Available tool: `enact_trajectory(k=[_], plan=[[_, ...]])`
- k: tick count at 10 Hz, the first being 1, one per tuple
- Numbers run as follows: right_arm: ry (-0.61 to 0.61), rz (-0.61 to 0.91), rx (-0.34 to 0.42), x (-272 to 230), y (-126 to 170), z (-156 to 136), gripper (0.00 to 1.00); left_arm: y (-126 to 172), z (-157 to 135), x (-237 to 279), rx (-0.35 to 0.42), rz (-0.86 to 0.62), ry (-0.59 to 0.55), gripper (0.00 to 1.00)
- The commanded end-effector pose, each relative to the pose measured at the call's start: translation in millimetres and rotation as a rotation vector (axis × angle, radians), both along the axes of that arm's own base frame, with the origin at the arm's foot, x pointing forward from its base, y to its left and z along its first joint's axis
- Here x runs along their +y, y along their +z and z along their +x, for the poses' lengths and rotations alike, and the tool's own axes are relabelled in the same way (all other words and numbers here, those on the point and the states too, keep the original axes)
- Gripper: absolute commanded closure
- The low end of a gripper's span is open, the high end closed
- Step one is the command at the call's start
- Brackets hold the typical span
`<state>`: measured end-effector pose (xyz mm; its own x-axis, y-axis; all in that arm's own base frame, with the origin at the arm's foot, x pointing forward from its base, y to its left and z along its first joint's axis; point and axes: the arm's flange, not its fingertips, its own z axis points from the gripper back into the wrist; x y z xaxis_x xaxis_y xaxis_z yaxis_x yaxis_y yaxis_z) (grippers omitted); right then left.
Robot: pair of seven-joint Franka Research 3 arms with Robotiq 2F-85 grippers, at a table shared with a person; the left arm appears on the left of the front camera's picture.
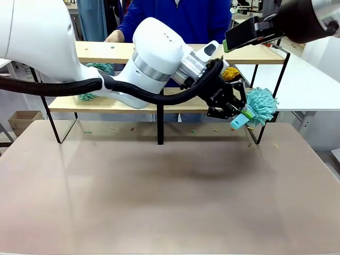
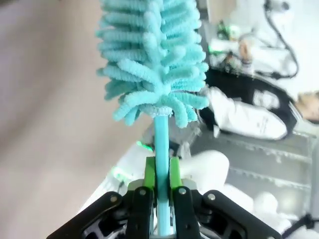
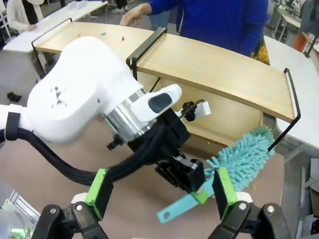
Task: Clean the shelves.
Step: Clean a randomly selected level of the Shelf with the Duster.
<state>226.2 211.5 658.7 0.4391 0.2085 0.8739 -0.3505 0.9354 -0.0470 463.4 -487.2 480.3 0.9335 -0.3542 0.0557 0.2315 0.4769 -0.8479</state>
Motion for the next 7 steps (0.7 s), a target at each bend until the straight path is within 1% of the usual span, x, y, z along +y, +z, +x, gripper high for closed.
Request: enact_trajectory(k=[1,2,4,5,7], plan=[[0.004,0.006,0.004,-1.5,0.9,1.0,0.00,2.2,-0.7,30.4,0.042,-0.032,-0.006,0.88],[0.004,0.006,0.004,-1.5,0.9,1.0,0.00,2.8,0.6,37.1,0.029,-0.028,0.032,0.88],[0.004,0.006,0.004,-1.5,0.9,1.0,0.00,2.9,-1.3,44.2,0.026,-0.022,0.043,0.88],[0.004,0.006,0.004,-1.5,0.9,1.0,0.00,3.8,-4.6,50.8,0.029,-0.012,0.027,0.88],[0.004,0.006,0.004,-1.5,0.9,1.0,0.00,13.1,-18.6,85.5,0.022,0.029,-0.012,0.88]])
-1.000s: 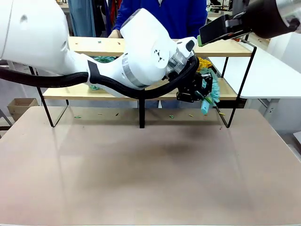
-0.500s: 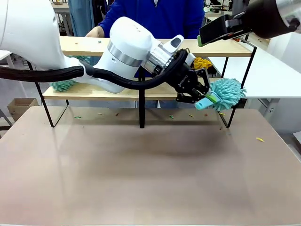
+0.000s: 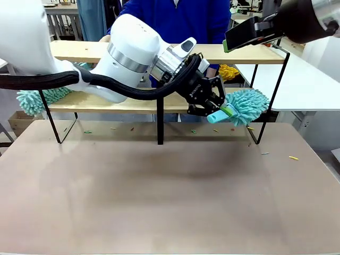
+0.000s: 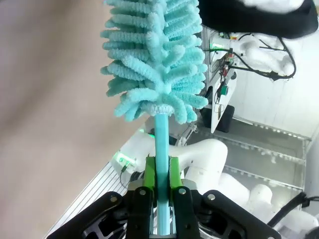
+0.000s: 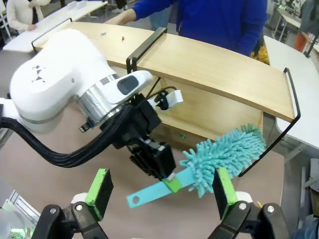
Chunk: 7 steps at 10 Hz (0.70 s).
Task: Clean the shelves.
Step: Clean a randomly selected level of the Shelf with the Duster.
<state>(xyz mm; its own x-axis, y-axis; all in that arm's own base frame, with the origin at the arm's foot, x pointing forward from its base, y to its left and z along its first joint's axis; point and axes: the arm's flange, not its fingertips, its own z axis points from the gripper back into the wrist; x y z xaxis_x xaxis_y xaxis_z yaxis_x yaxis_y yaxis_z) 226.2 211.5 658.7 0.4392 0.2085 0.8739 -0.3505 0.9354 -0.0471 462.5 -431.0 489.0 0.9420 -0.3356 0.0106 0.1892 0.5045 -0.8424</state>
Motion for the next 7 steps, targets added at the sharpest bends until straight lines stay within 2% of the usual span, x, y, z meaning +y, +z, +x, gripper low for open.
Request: enact_trajectory(k=[1,3,4,6,7], plan=[[0.004,0.006,0.004,-1.5,0.9,0.9,0.00,11.0,-28.4,52.9,-0.005,0.015,-0.056,0.88],[0.004,0.006,0.004,-1.5,0.9,0.9,0.00,26.7,-57.0,97.5,-0.028,0.019,-0.096,0.88],[0.004,0.006,0.004,-1.5,0.9,0.9,0.00,32.0,-70.9,111.0,-0.067,0.014,-0.095,0.88],[0.004,0.006,0.004,-1.5,0.9,0.9,0.00,32.6,-81.3,117.7,-0.122,-0.050,-0.119,0.88],[0.004,0.006,0.004,-1.5,0.9,0.9,0.00,30.8,-79.3,112.8,-0.111,-0.076,-0.153,0.88]])
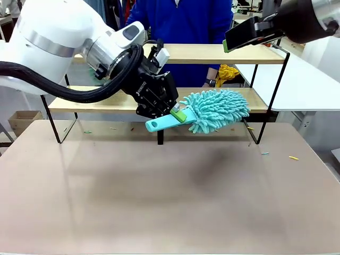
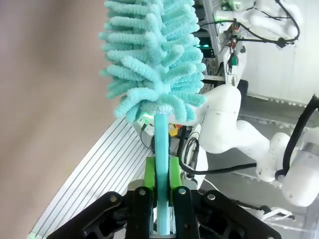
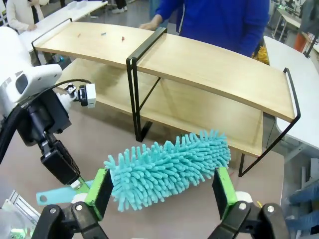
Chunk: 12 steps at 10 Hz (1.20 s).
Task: Clean the shelves.
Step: Clean a randomly selected level of the Shelf with the Duster.
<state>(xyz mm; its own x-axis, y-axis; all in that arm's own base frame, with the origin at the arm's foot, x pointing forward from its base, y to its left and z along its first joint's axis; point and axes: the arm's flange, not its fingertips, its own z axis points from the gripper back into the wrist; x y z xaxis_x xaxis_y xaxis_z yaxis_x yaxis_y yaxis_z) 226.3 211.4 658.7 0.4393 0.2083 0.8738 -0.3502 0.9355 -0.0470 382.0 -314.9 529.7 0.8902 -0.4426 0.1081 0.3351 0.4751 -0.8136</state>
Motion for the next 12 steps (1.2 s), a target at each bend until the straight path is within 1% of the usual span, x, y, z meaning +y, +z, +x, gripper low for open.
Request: enact_trajectory(k=[1,5,6,7,8,9,10,12], plan=[[0.005,0.006,0.004,-1.4,0.9,0.8,0.00,-11.5,1.9,-4.6,0.003,-0.077,-0.048,0.88],[0.005,0.006,0.004,-1.4,0.9,0.8,0.00,-8.1,0.1,-7.1,-0.002,-0.080,-0.062,0.88],[0.005,0.006,0.004,-1.4,0.9,0.8,0.00,-2.2,-2.9,3.5,-0.033,-0.049,-0.027,0.88],[0.005,0.006,0.004,-1.4,0.9,0.8,0.00,11.5,-9.4,32.2,-0.090,-0.031,-0.006,0.88],[0.005,0.006,0.004,-1.4,0.9,0.8,0.00,26.2,-21.9,69.3,-0.192,-0.003,0.096,0.88],[0.005,0.006,0.004,-1.4,0.9,0.8,0.00,44.6,-47.4,112.6,-0.237,0.011,0.131,0.88],[0.005,0.006,0.004,-1.4,0.9,0.8,0.00,57.9,-73.3,147.0,-0.277,0.013,0.189,0.88],[0.005,0.006,0.004,-1.4,0.9,0.8,0.00,74.6,-130.1,198.8,-0.387,-0.024,0.259,0.88]])
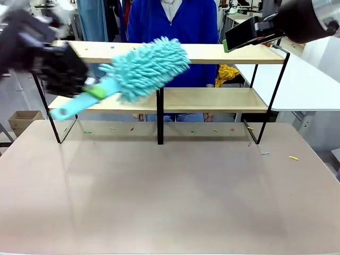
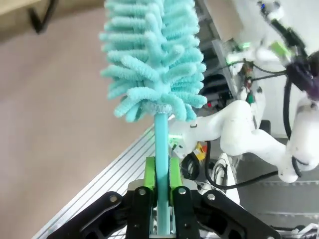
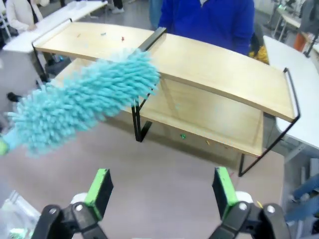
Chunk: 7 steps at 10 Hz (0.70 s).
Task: Clean the shelves.
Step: Clean a randomly selected level of the Shelf with the Duster.
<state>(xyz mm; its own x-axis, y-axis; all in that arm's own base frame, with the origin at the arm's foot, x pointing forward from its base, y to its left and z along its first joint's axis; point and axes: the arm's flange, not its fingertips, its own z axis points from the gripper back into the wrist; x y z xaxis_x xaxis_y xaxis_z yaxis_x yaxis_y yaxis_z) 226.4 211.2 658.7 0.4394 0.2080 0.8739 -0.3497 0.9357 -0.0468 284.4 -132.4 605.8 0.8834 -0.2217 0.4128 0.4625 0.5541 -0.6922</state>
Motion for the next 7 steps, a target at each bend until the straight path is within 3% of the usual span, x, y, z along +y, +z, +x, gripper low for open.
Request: enact_trajectory(k=[1,3,4,5,7], plan=[[0.005,0.006,0.004,-1.2,0.9,0.8,0.00,3.2,-61.7,43.9,-0.099,-0.013,0.090,0.88],[0.005,0.006,0.004,-1.2,0.9,0.8,0.00,3.8,-106.7,93.5,-0.176,-0.083,0.185,0.88],[0.005,0.006,0.004,-1.2,0.9,0.8,0.00,0.2,-109.5,108.0,-0.167,-0.159,0.274,0.88],[0.005,0.006,0.004,-1.2,0.9,0.8,0.00,10.1,-87.8,74.0,-0.150,-0.053,0.130,0.88],[0.005,0.006,0.004,-1.2,0.9,0.8,0.00,10.1,-87.8,74.0,-0.150,-0.053,0.130,0.88]])
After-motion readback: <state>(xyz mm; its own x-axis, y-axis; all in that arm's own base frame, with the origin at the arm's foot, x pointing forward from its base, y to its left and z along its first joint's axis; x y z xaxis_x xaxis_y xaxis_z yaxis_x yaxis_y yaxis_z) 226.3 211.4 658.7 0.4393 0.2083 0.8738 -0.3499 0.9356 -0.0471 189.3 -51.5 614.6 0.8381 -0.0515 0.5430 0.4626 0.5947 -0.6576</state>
